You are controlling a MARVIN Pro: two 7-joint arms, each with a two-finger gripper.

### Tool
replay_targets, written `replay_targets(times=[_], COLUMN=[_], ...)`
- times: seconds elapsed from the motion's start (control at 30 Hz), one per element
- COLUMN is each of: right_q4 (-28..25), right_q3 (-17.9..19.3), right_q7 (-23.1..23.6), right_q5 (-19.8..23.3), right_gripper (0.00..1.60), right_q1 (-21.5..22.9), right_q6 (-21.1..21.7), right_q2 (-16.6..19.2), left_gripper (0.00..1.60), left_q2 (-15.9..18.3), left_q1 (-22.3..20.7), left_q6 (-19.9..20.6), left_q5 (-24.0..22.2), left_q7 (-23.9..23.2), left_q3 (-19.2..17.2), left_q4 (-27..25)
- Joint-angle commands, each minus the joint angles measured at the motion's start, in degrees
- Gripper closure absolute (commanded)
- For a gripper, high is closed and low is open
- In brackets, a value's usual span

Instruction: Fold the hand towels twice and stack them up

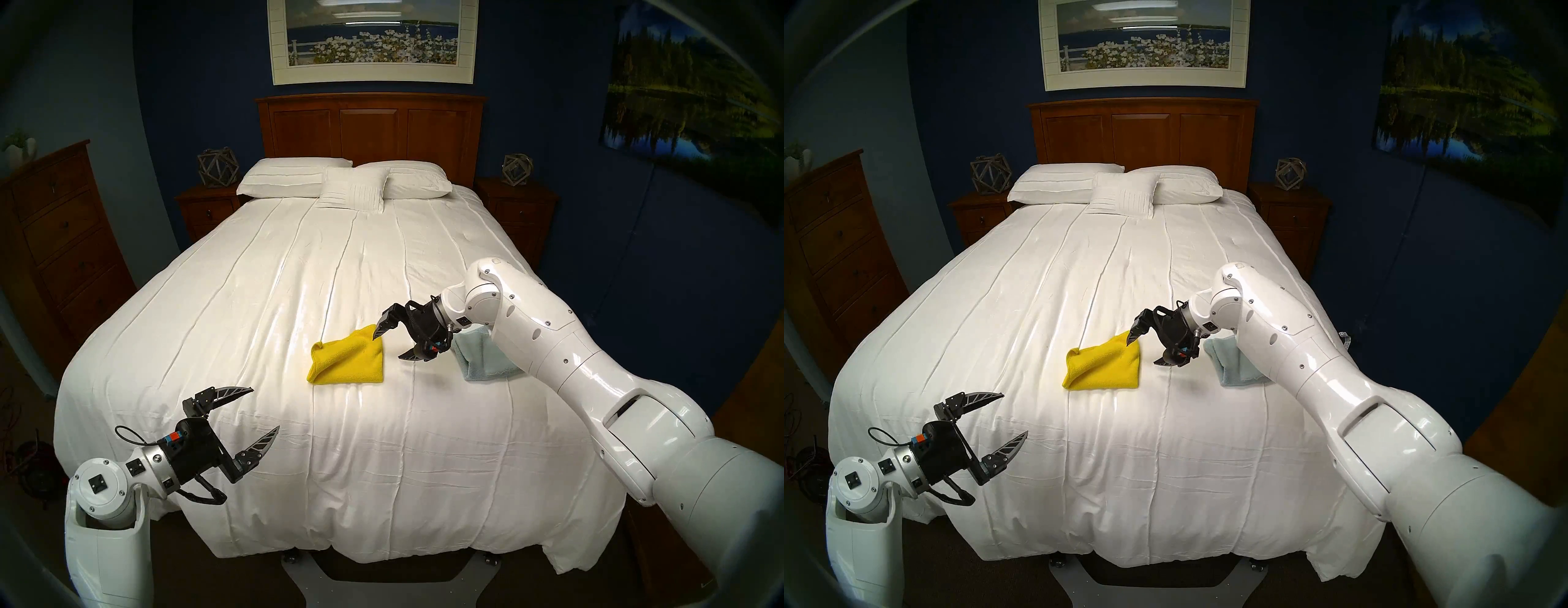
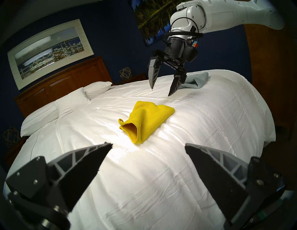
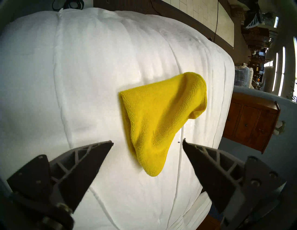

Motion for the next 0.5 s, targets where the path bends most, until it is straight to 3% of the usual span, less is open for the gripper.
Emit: replay_targets(times=[0.0,0.47], right_q4=[1.8,12.6], right_q3=[-1.7,-2.9], right_q7=[-0.5,-5.2], right_q5=[-1.6,-6.9], right_gripper=[0.00,0.00], right_q1=[0.8,5.0], right_q6=[0.4,4.2], right_q2=[-3.9,-12.2], left_gripper=[0.00,0.00], left_q2=[-0.1,-0.1], left_q1=[0.1,0.0], left_q6=[0.1,0.0], left_q5=[-0.4,-0.3], left_q7=[-0.1,-0.1], left_q3=[-0.1,0.0], left_q4=[-0.9,-0.8])
